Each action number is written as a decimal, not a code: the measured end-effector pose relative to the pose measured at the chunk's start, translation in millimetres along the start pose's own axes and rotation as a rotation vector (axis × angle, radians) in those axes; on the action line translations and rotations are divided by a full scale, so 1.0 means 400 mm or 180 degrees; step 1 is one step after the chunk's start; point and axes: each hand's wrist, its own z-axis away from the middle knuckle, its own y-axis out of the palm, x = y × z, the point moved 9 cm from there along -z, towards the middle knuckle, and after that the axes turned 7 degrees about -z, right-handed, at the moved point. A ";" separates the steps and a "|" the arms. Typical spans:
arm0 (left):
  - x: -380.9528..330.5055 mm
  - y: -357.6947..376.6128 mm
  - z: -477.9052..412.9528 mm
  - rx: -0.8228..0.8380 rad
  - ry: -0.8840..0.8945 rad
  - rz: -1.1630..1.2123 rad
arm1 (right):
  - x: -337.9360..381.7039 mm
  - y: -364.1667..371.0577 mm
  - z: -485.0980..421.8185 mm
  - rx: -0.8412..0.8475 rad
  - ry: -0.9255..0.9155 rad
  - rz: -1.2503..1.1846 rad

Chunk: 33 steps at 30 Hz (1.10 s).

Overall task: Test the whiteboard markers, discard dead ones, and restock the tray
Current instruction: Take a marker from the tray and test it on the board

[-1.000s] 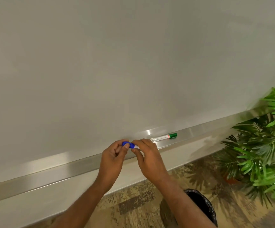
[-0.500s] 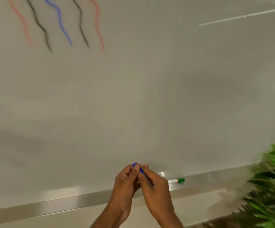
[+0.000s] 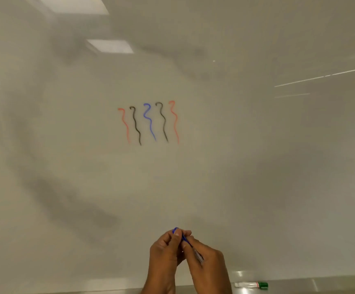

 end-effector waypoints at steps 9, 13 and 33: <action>-0.419 -0.276 -0.072 -0.0771 0.2085 -0.0705 | 0.281 0.091 -0.082 -0.0150 -0.0004 -0.0855; -0.553 -0.401 -0.141 -0.0919 0.2636 -0.1240 | 0.419 0.182 -0.102 0.0181 -0.0042 -0.2622; -0.746 -0.484 -0.437 -0.1142 0.3565 -0.2794 | 0.682 0.322 -0.380 -0.0776 -0.1427 -0.1109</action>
